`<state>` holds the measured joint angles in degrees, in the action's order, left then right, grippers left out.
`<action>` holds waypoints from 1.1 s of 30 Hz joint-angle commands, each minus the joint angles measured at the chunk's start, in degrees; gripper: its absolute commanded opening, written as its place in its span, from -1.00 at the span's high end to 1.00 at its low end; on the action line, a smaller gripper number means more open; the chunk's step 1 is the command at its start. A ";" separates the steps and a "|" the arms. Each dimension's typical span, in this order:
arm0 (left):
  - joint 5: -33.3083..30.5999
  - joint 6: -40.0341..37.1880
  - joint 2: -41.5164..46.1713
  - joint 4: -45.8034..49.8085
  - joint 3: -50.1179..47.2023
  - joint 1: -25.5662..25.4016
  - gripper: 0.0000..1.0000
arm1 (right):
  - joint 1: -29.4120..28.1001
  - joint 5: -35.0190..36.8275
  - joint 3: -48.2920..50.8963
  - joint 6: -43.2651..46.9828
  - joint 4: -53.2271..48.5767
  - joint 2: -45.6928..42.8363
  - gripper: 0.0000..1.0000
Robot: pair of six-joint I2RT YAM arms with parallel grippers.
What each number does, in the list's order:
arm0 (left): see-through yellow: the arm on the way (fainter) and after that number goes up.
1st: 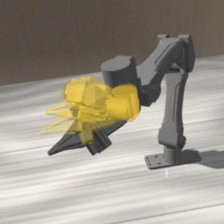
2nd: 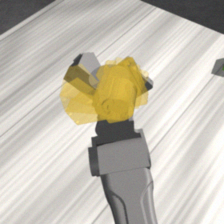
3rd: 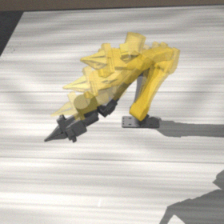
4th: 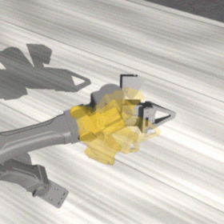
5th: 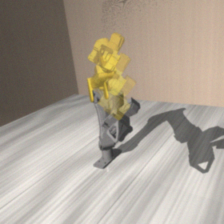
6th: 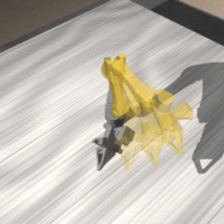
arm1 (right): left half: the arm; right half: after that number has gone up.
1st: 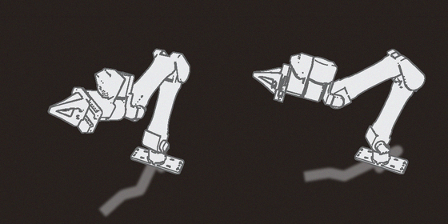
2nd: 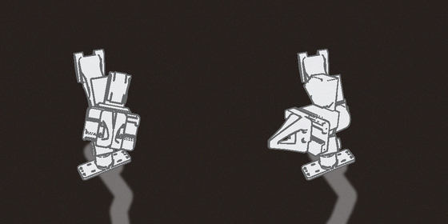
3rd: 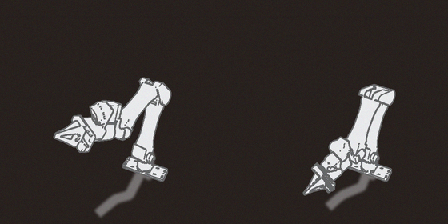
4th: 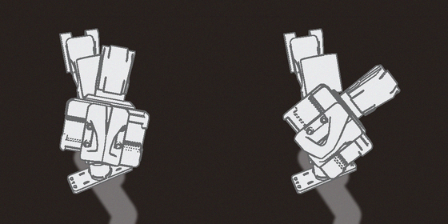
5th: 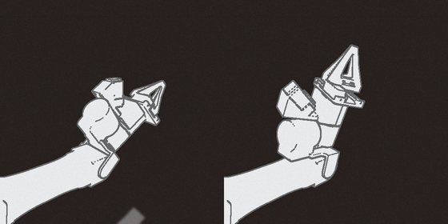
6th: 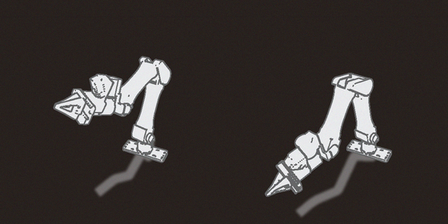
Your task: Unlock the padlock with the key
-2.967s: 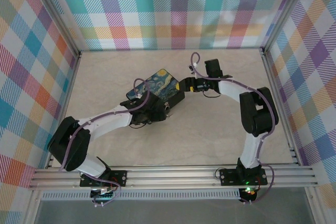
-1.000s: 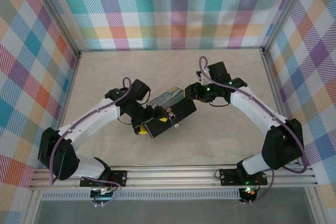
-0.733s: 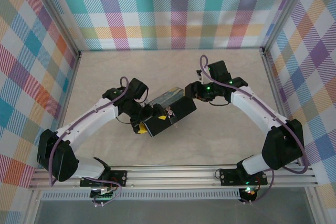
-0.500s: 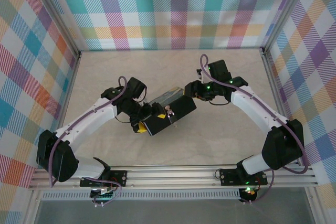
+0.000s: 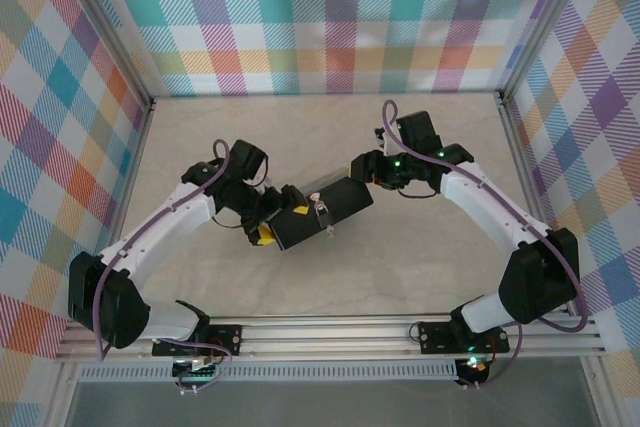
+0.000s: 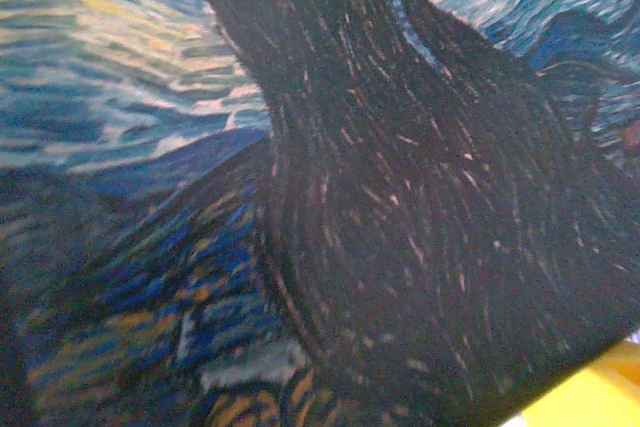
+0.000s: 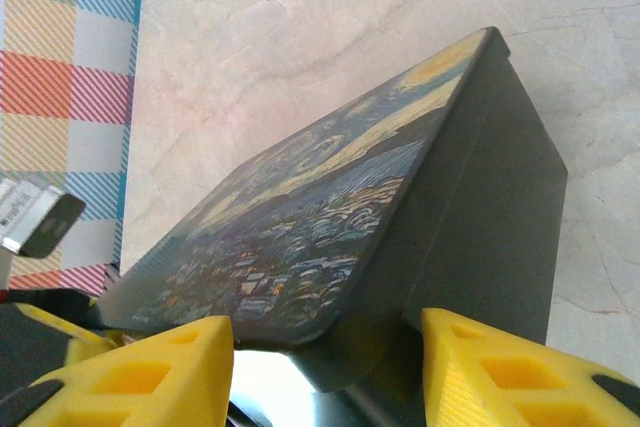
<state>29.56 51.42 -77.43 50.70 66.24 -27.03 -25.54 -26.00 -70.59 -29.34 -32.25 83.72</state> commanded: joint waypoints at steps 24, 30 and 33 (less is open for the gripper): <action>6.41 8.30 -5.99 -39.06 7.80 2.55 -0.87 | -4.57 -21.14 -3.61 -5.70 -2.34 6.45 0.02; 6.08 7.36 -4.98 -36.81 8.10 2.15 -0.87 | -4.51 -20.42 -5.51 -5.73 -2.43 5.97 0.02; 5.69 6.68 -4.54 -35.53 8.23 2.15 -0.87 | -4.50 -19.17 -5.79 -5.51 -2.65 4.95 0.02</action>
<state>29.39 57.04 -83.79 12.82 74.02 -23.79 -29.71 -42.22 -73.80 -35.35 -41.08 90.65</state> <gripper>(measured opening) 0.937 0.491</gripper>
